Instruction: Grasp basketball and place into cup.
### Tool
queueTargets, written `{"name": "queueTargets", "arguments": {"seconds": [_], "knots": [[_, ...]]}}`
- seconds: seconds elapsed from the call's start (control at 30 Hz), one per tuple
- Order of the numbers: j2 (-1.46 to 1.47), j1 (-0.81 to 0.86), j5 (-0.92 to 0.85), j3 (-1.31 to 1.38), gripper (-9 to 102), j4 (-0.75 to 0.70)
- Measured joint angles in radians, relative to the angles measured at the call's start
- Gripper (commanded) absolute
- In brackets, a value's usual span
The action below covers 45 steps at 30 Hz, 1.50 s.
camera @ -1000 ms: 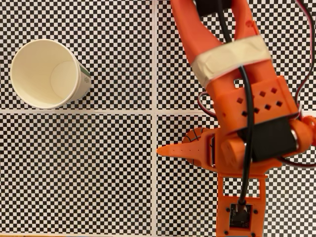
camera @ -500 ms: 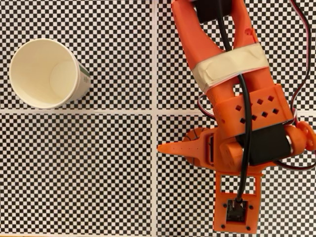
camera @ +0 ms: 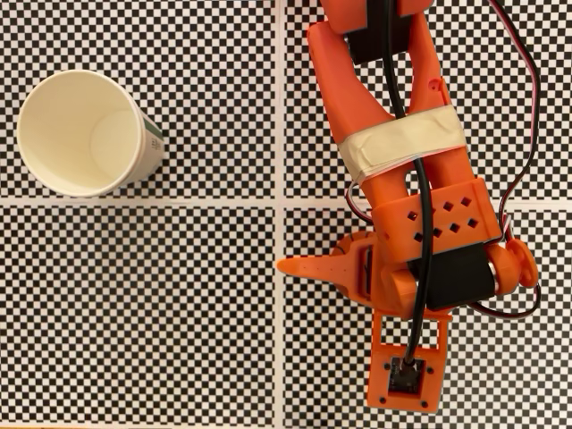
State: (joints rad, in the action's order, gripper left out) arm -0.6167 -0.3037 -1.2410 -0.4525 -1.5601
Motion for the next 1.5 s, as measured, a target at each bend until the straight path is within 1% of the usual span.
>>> {"name": "queueTargets", "arguments": {"seconds": [0.27, 0.5, 0.63, 0.73, 0.9, 1.27, 1.37, 1.5], "knots": [[0.005, 0.011, 0.012, 0.014, 61, -0.011], [0.005, 0.020, 0.018, 0.021, 46, -0.046], [0.005, 0.031, 0.029, 0.031, 41, -0.071], [0.021, 0.035, 0.037, 0.037, 34, -0.071], [0.031, 0.051, 0.051, 0.040, 20, -0.077], [0.034, 0.057, 0.089, 0.064, 8, -0.106], [0.040, 0.060, 0.100, 0.098, 9, -0.147], [0.021, 0.071, 0.101, 0.098, 12, -0.158]]}}
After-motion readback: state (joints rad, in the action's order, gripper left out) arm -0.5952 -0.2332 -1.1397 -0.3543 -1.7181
